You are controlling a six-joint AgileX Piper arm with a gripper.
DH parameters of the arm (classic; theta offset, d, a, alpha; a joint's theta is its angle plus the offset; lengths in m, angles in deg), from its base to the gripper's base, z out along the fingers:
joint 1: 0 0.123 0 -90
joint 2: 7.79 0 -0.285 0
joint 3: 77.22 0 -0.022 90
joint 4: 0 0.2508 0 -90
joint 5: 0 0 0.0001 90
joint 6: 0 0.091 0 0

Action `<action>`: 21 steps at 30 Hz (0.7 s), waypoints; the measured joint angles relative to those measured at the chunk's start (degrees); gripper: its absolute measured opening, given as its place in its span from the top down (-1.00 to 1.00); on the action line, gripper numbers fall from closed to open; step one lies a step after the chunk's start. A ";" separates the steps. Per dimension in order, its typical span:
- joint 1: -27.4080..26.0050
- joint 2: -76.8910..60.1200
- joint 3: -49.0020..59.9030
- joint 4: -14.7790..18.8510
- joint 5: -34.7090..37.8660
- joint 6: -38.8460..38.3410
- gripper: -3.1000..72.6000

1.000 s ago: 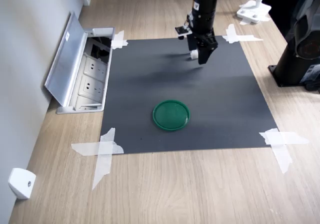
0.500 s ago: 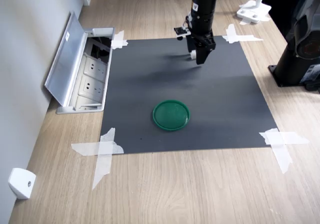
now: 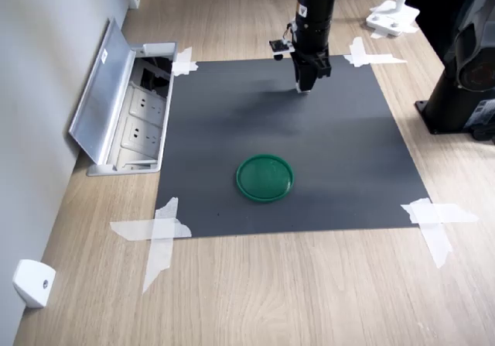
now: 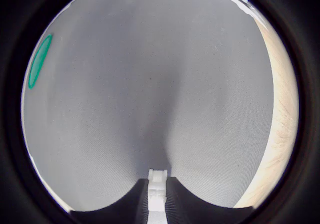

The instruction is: Grasp a white terminal and put it on the green lid.

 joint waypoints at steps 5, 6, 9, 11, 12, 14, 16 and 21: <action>2.81 -2.31 -1.24 1.64 2.53 -1.03 0.70; 3.92 -2.97 -1.81 2.42 3.11 -1.55 0.70; 7.95 -4.27 -3.88 5.05 4.77 -3.01 0.70; 11.50 -4.43 -5.23 6.67 5.86 -4.24 0.70; 13.39 -4.43 -6.02 7.62 6.29 -4.79 0.70; 17.17 -4.43 -7.57 9.24 6.64 -5.20 0.70; 20.43 -4.25 -9.25 10.85 6.76 -5.44 0.70; 27.85 -0.44 -14.91 12.66 6.89 -5.48 0.70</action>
